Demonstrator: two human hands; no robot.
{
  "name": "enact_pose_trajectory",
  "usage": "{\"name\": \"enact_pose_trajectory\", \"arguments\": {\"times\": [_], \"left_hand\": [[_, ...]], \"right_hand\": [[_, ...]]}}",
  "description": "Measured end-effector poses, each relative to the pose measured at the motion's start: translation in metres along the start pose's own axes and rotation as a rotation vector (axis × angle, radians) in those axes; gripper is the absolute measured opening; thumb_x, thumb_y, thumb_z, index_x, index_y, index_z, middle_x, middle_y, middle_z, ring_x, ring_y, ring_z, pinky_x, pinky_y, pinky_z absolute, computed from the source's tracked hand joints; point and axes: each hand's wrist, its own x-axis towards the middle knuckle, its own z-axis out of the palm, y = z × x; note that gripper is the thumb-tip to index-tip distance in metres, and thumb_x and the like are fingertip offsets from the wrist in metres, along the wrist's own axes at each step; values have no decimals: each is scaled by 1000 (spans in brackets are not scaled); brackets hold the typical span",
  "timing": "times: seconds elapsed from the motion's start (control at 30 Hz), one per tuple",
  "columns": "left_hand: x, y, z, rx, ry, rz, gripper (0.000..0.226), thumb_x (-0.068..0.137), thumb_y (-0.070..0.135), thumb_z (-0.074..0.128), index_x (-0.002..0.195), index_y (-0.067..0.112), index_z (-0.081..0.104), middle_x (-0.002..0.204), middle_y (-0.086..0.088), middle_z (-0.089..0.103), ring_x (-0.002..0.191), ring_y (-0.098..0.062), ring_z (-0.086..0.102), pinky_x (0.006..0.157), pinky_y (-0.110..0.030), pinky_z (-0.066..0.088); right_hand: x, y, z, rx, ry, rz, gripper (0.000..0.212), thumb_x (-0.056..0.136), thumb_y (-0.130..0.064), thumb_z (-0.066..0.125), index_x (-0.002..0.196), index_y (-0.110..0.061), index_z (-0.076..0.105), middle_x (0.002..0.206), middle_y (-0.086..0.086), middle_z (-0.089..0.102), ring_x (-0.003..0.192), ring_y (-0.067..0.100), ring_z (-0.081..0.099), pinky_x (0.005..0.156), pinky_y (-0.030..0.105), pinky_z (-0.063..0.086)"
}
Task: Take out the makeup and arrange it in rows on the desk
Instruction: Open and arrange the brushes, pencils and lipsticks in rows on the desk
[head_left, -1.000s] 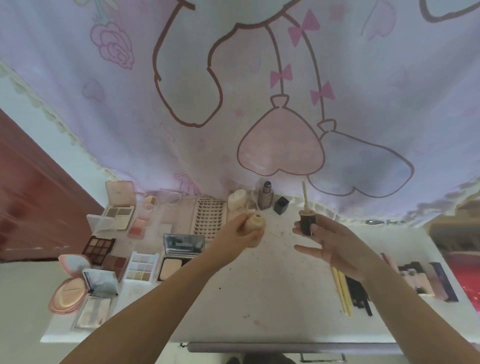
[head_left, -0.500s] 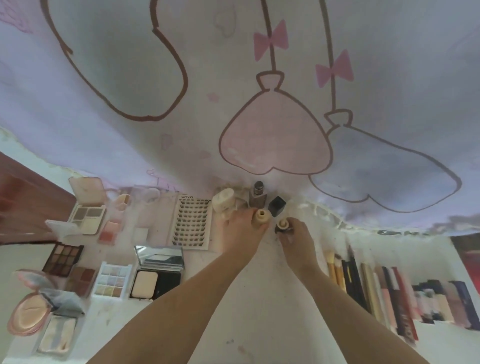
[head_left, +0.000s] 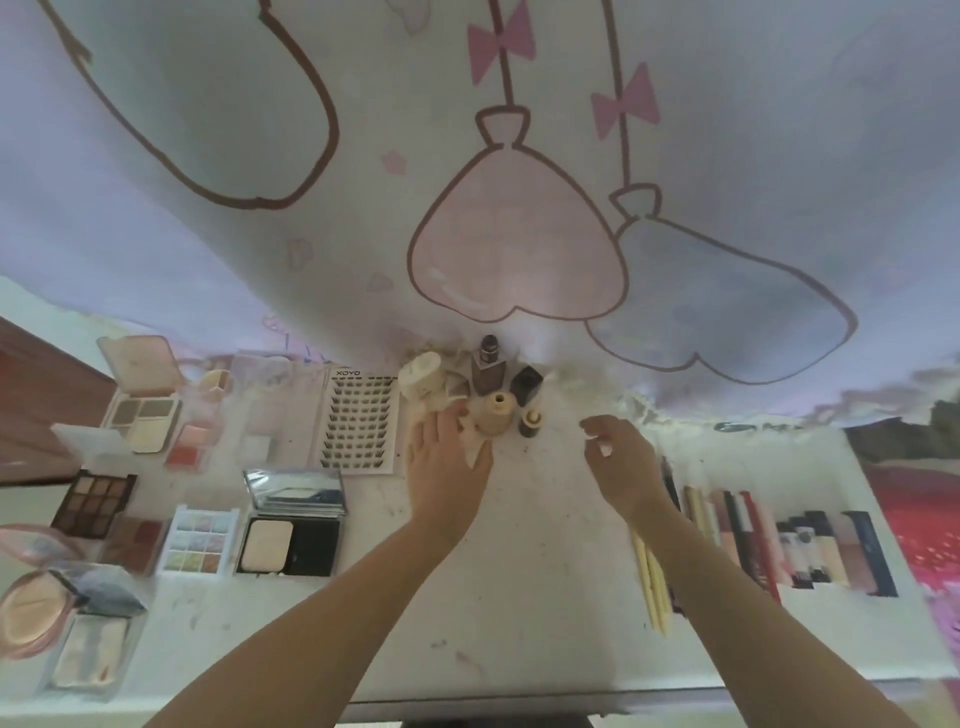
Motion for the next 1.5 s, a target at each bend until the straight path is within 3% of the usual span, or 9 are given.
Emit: {"name": "enact_pose_trajectory", "arguments": {"times": [0.1, 0.2, 0.4, 0.6, 1.0, 1.2, 1.3, 1.4, 1.5], "left_hand": [[-41, 10, 2, -90, -63, 30, 20, 88, 25, 60, 105, 18, 53, 91, 8, 48, 92, -18, 49, 80, -25, 35], [-62, 40, 31, -33, -287, 134, 13, 94, 29, 48, 100, 21, 56, 90, 6, 53, 92, -18, 49, 79, -28, 34], [-66, 99, 88, 169, -456, 163, 33, 97, 37, 36, 112, 17, 58, 112, -4, 56, 108, -24, 47, 87, -36, 38], [-59, 108, 107, 326, -390, 64, 33, 97, 42, 35, 108, 18, 55, 112, -3, 54, 105, -24, 45, 84, -36, 33], [-84, 43, 44, 344, -352, -56, 31, 88, 46, 44, 95, 19, 59, 100, 1, 54, 98, -21, 46, 80, -33, 33], [-91, -26, -11, 327, -232, -89, 31, 88, 45, 45, 95, 20, 61, 99, 3, 55, 97, -18, 47, 81, -31, 34], [-85, -47, -29, 341, -203, -87, 32, 89, 45, 46, 96, 18, 62, 100, 1, 57, 100, -20, 48, 83, -32, 36], [-78, -64, -43, 380, -189, -83, 34, 89, 45, 45, 98, 16, 63, 102, -1, 56, 103, -22, 48, 84, -35, 36], [-75, -79, -55, 468, -181, -82, 37, 89, 45, 45, 101, 15, 63, 107, -4, 53, 105, -24, 45, 85, -36, 34]], "right_hand": [[-15, 20, -43, -91, -20, 110, 19, 91, -9, 49, 96, -21, 63, 105, 5, 67, 84, 15, 58, 66, 7, 44], [-34, 39, -62, -302, -150, 173, 23, 96, -20, 46, 101, -11, 66, 105, 7, 68, 89, 21, 64, 86, 35, 53], [-59, 60, -47, -509, -136, 99, 24, 96, -27, 41, 94, -15, 62, 90, 3, 67, 78, 17, 60, 72, 29, 50], [-48, 66, -36, -608, -142, 48, 18, 97, -29, 39, 86, -19, 48, 75, -4, 58, 64, 15, 56, 56, 28, 45], [-41, 43, -29, -791, -285, -56, 20, 93, -23, 42, 95, -14, 60, 82, -3, 58, 79, 18, 59, 69, 27, 43], [-51, 30, -19, -883, -243, -7, 50, 95, -18, 38, 144, -22, 29, 96, 0, 63, 88, 18, 60, 78, 31, 45], [-64, 8, 3, -750, -227, 24, 28, 94, -27, 40, 114, -15, 57, 89, 2, 59, 83, 22, 58, 68, 28, 46], [-84, -28, 47, -647, -265, -62, 25, 93, -38, 42, 77, -19, 46, 73, -4, 52, 70, 20, 52, 55, 26, 36], [-101, -61, 97, -561, -287, -114, 27, 92, -40, 42, 75, -20, 43, 71, -5, 47, 70, 20, 51, 55, 26, 35]]}}
